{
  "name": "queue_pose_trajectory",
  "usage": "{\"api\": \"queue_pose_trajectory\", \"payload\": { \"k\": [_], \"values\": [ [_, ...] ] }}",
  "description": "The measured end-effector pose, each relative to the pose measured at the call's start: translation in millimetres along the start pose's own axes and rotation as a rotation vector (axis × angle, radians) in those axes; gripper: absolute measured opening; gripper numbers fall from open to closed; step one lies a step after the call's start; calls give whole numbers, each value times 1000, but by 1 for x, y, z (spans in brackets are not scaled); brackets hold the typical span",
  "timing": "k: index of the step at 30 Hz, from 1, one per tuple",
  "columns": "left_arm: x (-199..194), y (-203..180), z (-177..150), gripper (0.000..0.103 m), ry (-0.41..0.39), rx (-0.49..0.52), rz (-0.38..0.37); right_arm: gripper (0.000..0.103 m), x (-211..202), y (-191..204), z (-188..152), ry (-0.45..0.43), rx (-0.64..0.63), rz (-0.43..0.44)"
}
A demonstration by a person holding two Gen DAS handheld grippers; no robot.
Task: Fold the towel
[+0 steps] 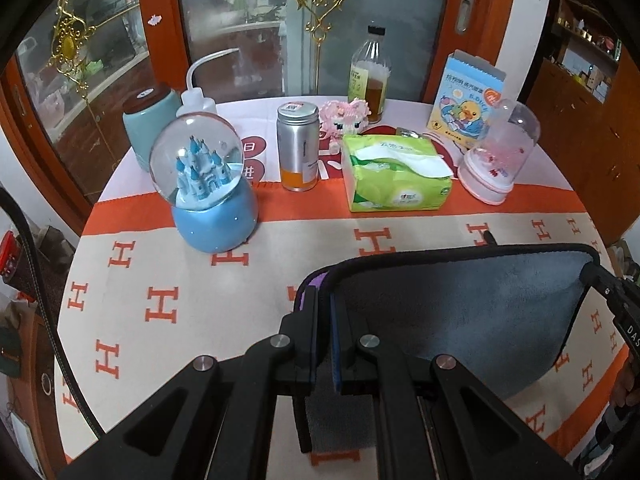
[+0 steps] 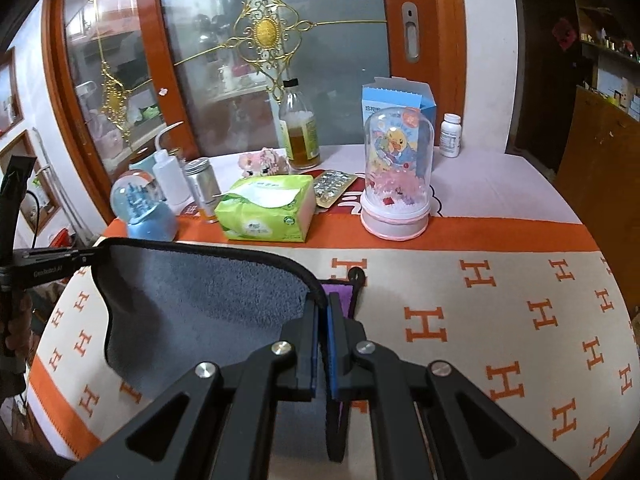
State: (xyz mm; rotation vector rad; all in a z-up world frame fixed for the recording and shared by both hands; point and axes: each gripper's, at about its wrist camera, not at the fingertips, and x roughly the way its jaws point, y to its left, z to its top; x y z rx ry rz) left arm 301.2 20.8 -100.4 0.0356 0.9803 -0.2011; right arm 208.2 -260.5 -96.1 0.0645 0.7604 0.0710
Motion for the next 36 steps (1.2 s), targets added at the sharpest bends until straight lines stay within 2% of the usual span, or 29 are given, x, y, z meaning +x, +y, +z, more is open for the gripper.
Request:
{"api": "queue_pose_trajectory", "payload": {
  "k": [11, 14, 16, 17, 18, 22, 24, 28, 30, 34, 36],
  "values": [
    [29, 3, 2, 5, 18, 8, 13, 6, 34, 1, 6, -8, 45, -21],
    [33, 5, 2, 12, 23, 1, 14, 24, 43, 1, 7, 17, 53, -42],
    [34, 6, 2, 18, 28, 2, 11, 44, 45, 1, 7, 18, 59, -59],
    [34, 7, 1, 26, 28, 1, 8, 47, 44, 0, 7, 17, 63, -59],
    [34, 7, 1, 33, 25, -1, 5, 50, 43, 0, 7, 16, 64, -59],
    [30, 7, 0, 39, 16, -10, 2, 54, 42, 0, 7, 15, 65, -57],
    [27, 7, -1, 50, 18, -18, 5, 58, 39, -1, 7, 18, 71, -56],
    [15, 3, -4, 56, 11, -22, 12, 64, 30, 0, 7, 9, 75, -53],
    [10, 1, -7, 64, 12, -27, 19, 67, 25, 0, 6, 7, 76, -51],
    [-5, -2, -19, 69, 9, -34, 60, 69, 10, 0, 1, -1, 88, -36],
    [-13, -5, -27, 74, 13, -34, 78, 70, 4, 0, -3, 3, 91, -27]
  ]
}}
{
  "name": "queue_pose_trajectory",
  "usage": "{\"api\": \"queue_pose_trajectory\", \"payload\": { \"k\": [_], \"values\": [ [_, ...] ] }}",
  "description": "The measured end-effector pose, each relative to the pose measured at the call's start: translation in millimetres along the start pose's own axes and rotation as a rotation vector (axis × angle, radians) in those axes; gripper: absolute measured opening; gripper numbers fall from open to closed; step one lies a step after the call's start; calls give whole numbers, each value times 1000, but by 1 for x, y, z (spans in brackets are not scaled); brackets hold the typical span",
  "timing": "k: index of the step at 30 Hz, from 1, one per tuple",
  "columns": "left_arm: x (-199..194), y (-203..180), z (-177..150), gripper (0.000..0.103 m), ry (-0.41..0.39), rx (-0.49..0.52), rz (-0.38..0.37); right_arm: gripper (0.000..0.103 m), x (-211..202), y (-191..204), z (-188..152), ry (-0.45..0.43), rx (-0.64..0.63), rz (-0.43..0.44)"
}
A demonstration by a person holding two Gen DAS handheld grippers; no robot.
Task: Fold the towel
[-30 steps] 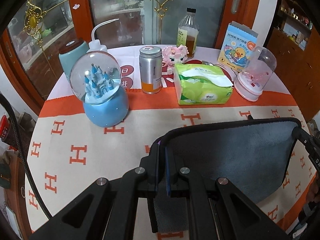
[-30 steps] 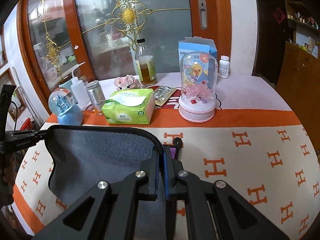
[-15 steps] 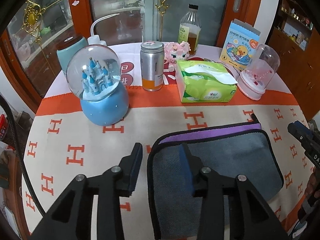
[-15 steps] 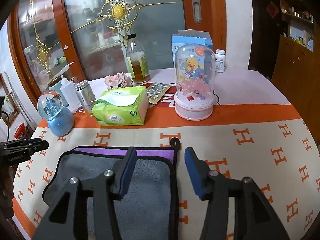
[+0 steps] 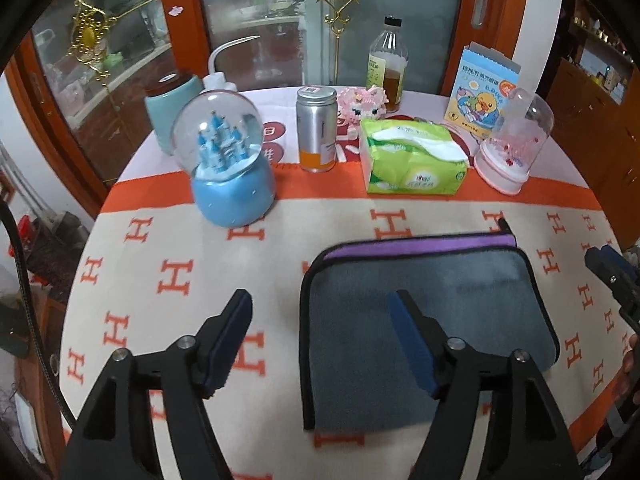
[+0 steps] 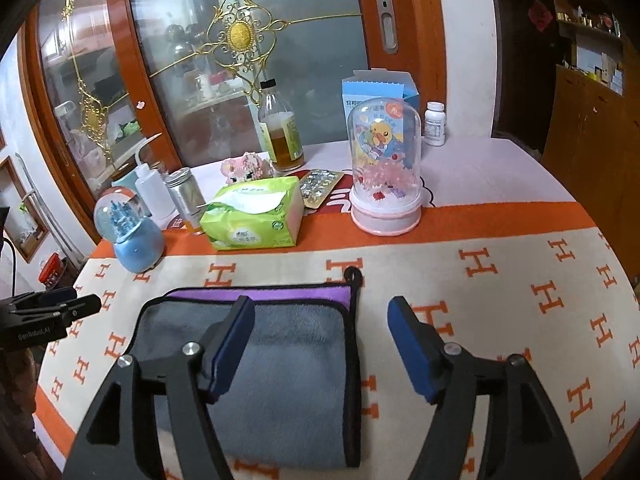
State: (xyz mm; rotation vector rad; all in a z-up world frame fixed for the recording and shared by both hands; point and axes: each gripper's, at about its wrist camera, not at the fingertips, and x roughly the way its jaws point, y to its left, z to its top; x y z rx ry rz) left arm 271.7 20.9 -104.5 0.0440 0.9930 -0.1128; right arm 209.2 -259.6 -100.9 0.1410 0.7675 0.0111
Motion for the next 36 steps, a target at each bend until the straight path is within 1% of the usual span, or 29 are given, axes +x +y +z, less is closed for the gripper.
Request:
{"api": "queue_pose_trajectory", "payload": {
  "k": [5, 7, 11, 13, 16, 21, 23, 26, 32, 36],
  "values": [
    [-25, -2, -25, 83, -3, -32, 5, 73, -20, 0, -16, 21, 6, 25],
    [-34, -3, -36, 87, -1, -40, 8, 77, -26, 0, -22, 31, 7, 36],
    [-52, -5, -56, 87, -2, -69, 20, 83, -43, -1, -39, 61, 12, 46],
    [-62, -5, -67, 88, -7, -83, 15, 90, -51, -2, -47, 75, 15, 47],
    [-73, -5, -82, 89, -5, -106, 20, 94, -62, -3, -57, 90, 20, 49],
    [-94, -7, -106, 89, -1, -127, 19, 98, -85, -6, -76, 111, 19, 59],
    [-105, -7, -115, 89, 6, -137, 7, 98, -94, -6, -83, 118, 13, 60],
    [-122, -7, -127, 89, -3, -146, 11, 99, -110, -8, -91, 122, 8, 62],
    [-155, -15, -148, 89, -1, -140, -7, 99, -145, -10, -102, 126, 1, 51],
    [-174, -25, -158, 89, -8, -128, -21, 99, -164, -10, -104, 150, 5, 51]
  ]
}}
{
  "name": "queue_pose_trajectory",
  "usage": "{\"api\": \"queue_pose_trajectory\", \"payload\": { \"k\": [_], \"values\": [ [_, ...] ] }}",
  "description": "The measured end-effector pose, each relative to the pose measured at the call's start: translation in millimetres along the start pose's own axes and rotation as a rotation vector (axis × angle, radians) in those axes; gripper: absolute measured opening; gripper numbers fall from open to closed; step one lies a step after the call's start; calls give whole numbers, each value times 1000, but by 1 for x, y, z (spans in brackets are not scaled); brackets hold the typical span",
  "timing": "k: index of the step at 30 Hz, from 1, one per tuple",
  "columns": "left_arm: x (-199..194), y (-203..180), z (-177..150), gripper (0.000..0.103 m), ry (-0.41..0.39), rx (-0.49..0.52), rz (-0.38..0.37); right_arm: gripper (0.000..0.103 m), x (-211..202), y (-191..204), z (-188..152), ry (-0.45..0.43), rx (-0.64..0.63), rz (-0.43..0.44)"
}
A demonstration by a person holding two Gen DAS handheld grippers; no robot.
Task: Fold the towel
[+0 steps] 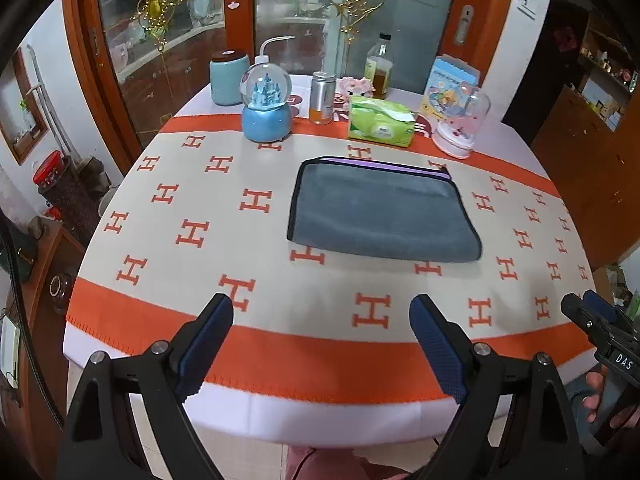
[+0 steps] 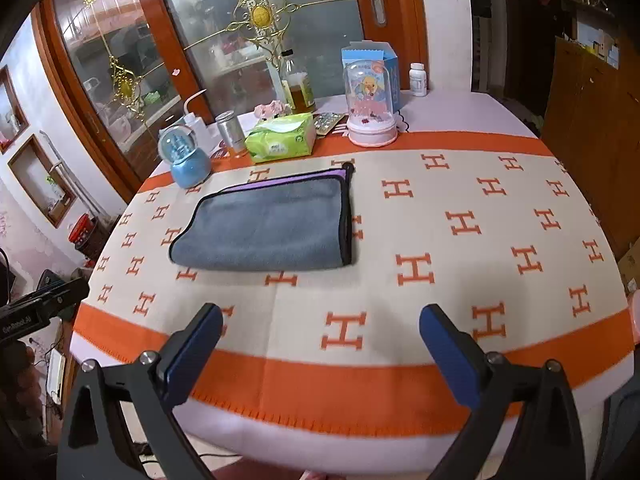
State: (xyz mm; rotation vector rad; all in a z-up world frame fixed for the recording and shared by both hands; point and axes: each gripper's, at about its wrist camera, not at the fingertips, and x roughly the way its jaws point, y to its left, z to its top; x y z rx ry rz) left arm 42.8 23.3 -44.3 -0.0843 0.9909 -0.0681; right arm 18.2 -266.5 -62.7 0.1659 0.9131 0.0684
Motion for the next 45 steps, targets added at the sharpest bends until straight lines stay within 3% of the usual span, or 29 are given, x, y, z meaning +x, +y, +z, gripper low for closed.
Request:
{"api": "queue_pose_trajectory", "payload": {
  "k": [8, 14, 21, 31, 36, 45],
  "values": [
    [-31, -20, -14, 89, 9, 13, -42, 102, -41, 20, -6, 30, -28, -6],
    [-44, -33, -19, 89, 0, 27, -21, 102, -56, 39, -12, 48, -47, -9],
    [-54, -45, -23, 89, -21, 41, 1, 103, -60, 56, -21, 66, -51, -38],
    [-65, -50, -22, 89, -78, 62, 56, 103, -68, 67, -23, 27, -33, -75],
    [-62, -46, -21, 102, -71, 52, 79, 103, -68, 67, -23, 23, -24, -72],
    [-61, -48, -21, 102, -88, 69, 102, 103, -64, 71, -21, 22, -32, -71]
  ]
}}
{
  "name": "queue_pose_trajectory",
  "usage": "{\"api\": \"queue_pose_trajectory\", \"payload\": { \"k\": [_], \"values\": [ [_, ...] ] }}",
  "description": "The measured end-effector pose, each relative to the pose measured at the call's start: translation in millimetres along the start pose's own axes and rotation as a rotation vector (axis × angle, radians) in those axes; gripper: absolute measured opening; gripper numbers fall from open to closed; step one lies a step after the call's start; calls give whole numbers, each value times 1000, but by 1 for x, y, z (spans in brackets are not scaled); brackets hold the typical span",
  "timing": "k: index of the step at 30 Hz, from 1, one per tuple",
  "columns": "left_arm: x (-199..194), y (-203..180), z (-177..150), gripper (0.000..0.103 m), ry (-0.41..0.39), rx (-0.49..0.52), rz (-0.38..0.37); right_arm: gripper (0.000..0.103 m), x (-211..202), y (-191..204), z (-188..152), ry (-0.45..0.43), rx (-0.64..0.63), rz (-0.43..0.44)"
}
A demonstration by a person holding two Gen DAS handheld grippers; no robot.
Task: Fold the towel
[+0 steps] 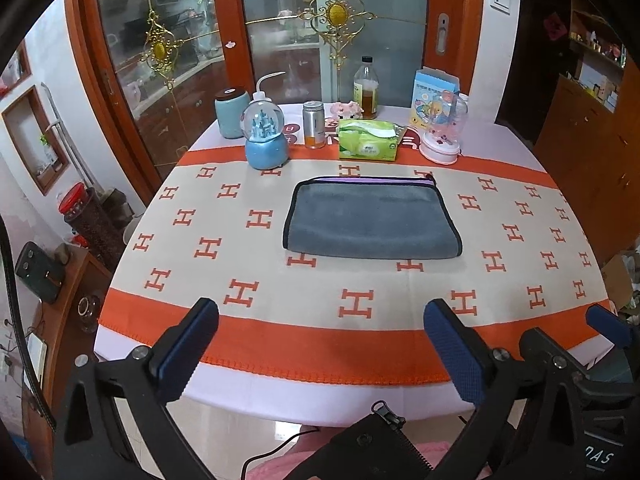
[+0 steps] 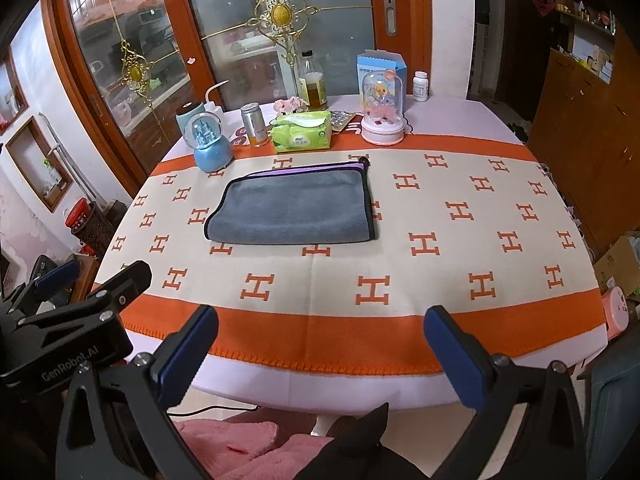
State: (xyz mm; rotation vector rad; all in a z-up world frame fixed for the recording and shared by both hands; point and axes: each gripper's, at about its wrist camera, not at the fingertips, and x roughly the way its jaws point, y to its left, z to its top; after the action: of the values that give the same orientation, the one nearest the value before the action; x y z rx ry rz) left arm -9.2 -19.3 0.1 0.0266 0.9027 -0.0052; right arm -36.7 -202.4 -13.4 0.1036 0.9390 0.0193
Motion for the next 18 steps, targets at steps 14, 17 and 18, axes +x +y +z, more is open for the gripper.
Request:
{"api": "queue_pose_trajectory", "payload": {
  "k": [14, 17, 18],
  "values": [
    [-3, 3, -4, 102, -11, 6, 53, 103, 3, 10, -1, -5, -21, 9],
    [-4, 3, -4, 102, -11, 6, 54, 103, 3, 10, -2, -5, -19, 9],
    [-4, 3, -4, 102, -13, 6, 54, 103, 3, 9, -2, -5, -20, 9]
  ]
}}
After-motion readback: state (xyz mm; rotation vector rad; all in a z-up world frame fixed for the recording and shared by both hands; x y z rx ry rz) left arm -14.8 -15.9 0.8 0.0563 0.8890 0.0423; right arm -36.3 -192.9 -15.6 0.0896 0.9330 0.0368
